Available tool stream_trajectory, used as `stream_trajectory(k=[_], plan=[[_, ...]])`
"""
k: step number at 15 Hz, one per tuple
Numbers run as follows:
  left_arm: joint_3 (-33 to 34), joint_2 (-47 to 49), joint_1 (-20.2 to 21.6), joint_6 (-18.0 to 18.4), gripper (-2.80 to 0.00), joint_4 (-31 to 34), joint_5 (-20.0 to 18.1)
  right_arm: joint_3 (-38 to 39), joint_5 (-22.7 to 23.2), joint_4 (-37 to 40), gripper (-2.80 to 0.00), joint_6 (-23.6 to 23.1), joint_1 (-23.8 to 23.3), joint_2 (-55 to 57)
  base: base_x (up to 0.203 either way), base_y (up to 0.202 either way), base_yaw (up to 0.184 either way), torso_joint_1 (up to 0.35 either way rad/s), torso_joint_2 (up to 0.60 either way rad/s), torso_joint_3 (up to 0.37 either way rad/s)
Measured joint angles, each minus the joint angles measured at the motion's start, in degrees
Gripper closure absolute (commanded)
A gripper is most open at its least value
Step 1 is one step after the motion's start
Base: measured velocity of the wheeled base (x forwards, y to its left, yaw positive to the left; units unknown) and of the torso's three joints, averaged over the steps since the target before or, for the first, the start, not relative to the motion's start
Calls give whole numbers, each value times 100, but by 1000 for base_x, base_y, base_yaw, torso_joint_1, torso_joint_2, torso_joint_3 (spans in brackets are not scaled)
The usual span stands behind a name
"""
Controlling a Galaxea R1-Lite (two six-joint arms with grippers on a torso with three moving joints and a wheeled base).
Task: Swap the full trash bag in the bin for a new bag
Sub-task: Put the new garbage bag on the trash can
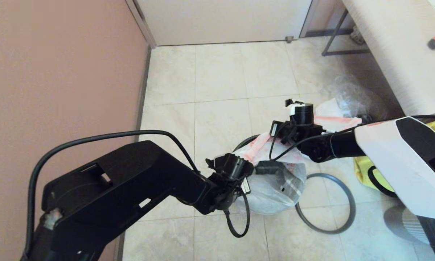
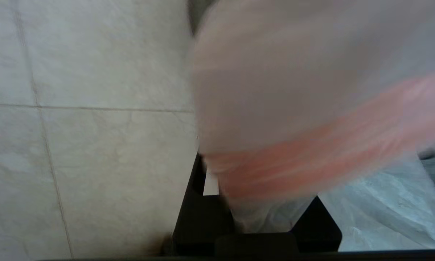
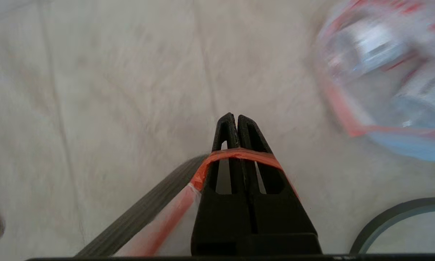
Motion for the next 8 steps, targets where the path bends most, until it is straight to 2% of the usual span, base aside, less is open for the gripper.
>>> stream_trajectory(k=[2, 6, 8], plan=[[26, -5, 3, 1, 0, 21, -192, -32, 402, 543, 0, 0, -11, 5, 0, 0, 0, 0, 0, 0], [-18, 9, 55, 56, 0, -29, -226, 89, 634, 1076, 0, 2, -57, -373, 0, 0, 0, 0, 0, 0], [-33, 12, 90, 70, 0, -27, -240, 271, 852, 1577, 0, -1, -66, -718, 0, 0, 0, 0, 0, 0]])
